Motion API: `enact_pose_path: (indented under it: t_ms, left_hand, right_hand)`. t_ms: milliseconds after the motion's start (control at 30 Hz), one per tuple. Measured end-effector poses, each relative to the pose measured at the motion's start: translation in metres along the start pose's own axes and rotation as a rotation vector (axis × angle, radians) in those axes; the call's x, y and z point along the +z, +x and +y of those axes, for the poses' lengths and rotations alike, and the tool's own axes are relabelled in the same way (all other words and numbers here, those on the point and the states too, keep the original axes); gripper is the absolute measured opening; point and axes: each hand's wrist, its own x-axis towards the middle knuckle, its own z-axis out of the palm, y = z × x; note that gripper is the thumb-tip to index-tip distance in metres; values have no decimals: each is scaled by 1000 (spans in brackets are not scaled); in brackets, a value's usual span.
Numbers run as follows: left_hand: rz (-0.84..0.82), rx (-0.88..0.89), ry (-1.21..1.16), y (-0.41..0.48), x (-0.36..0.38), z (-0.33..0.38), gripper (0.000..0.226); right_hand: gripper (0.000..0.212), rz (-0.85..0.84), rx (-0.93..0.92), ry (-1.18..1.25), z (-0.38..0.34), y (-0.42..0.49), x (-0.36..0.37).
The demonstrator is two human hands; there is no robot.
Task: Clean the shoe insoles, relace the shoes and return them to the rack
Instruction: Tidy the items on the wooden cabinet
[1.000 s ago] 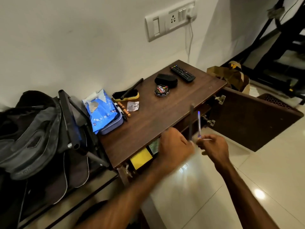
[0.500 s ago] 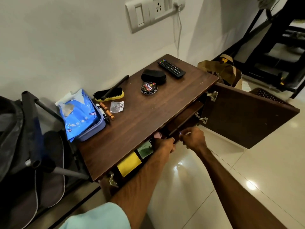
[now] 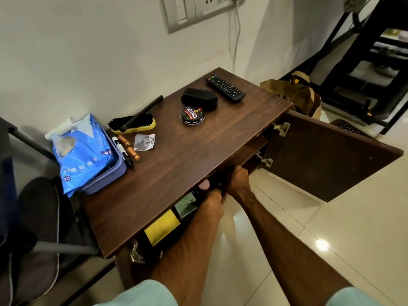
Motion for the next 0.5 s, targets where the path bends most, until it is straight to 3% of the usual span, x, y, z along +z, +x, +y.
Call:
enact_pose_path:
  t_ms: [133,333,500]
  left_hand:
    - [39,-7,-40,11,0,-1,26]
    - [67,-23,-79,15,-6,-3,7]
    - [72,2,103,-12,-9,-4,24]
  right_hand:
    - [20,0,-2,36,0,-8,-6]
    - [25,-25,-133,25,-2,-25,-20]
    - [16,128,-171,112,6,-50,-25]
